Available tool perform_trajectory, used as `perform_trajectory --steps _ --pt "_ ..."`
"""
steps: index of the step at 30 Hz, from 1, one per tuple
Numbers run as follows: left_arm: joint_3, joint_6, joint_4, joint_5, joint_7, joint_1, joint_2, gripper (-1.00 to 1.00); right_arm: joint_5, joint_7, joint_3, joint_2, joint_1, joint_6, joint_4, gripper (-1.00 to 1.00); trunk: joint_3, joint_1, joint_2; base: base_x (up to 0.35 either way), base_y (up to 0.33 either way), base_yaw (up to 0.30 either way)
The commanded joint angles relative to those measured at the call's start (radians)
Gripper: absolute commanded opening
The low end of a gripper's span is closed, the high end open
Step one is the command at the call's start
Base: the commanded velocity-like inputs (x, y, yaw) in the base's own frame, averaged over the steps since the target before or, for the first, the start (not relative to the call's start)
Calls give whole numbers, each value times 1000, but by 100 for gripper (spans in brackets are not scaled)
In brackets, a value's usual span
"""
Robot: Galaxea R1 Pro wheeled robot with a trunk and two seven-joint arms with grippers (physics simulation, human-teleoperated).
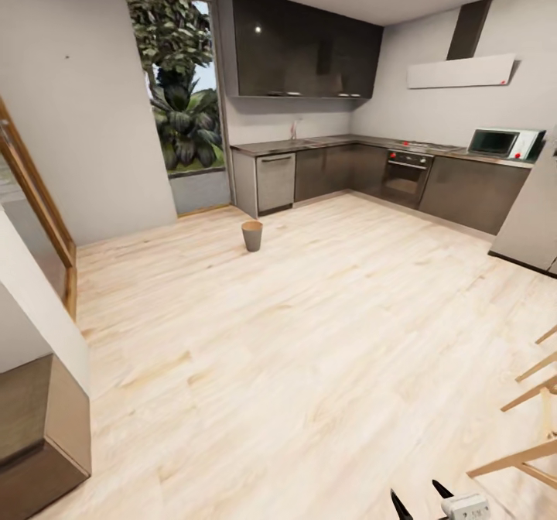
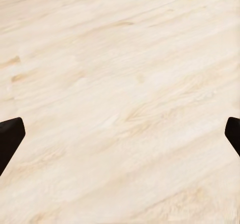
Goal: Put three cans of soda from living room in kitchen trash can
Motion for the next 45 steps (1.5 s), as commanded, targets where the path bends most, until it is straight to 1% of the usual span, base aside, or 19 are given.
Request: perform_trajectory --steps 1,45 --pt "0 0 0 0 0 0 0 100 0 0 0 0 0 0 0 100 0 0 0 324 0 -21" --pt "0 -2 0 0 0 0 0 100 0 -1 0 -2 0 0 1 100 0 0 0 324 0 -2"
